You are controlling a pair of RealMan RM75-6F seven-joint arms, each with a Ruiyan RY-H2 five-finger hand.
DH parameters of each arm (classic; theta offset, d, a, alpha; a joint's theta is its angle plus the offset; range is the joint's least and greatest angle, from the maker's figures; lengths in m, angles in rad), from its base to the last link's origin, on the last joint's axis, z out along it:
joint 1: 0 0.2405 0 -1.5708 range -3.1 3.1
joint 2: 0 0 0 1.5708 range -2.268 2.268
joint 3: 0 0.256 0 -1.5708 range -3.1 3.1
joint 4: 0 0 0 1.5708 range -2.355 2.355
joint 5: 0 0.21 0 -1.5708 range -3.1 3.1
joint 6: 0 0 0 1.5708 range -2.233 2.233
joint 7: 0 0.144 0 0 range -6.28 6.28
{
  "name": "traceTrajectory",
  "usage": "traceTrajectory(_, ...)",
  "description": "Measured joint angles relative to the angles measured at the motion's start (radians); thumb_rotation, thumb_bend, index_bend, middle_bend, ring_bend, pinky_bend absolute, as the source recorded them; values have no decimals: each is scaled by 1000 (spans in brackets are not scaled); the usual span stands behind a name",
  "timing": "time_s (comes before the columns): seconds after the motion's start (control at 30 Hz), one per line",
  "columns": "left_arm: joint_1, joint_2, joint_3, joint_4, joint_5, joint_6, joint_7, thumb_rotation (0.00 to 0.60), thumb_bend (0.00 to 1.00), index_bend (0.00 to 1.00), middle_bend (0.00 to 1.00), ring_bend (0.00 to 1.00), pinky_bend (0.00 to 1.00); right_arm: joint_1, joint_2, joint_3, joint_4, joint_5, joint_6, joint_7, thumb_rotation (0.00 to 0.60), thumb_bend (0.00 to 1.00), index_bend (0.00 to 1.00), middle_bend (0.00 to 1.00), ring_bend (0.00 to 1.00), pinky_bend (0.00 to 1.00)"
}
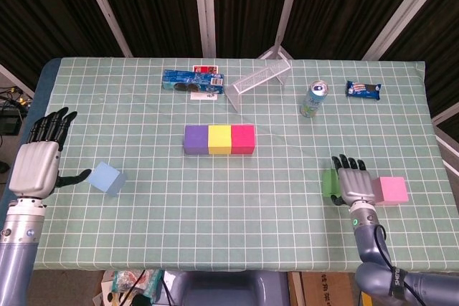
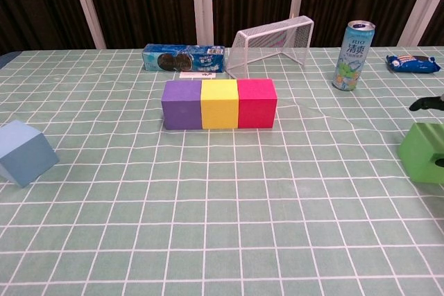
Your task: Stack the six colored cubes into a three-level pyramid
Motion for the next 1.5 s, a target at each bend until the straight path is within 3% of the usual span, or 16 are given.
traceTrajectory(0.3,-1,-4,4,0,2,-3,7,600,46,0,0,0,21,-11,3,-1,25,2,-15,0,600,319,309,1,0,0)
traceTrajectory(0.53,1,-4,2,-1,2,1,5,600,46,0,0,0,21,-23,-4,1,45,0,-18,7,600,385,456,68,20,0)
traceTrajectory(0.87,2,-5,1,-4,3,2,6,600,46,0,0,0,21,-32,5,13,19,-54,-16,28,600,385,458,73,35,0)
traceTrajectory(1.13,3,-2,0,-7,7,2,3,600,46,0,0,0,21,-3,48,65,-92,-120,0,17,600,385,458,73,35,0)
traceTrajectory(1.5,6,8,-4,-10,7,-1,-14,600,46,0,0,0,21,95,10,124,-133,-65,1,-84,600,385,457,73,35,0)
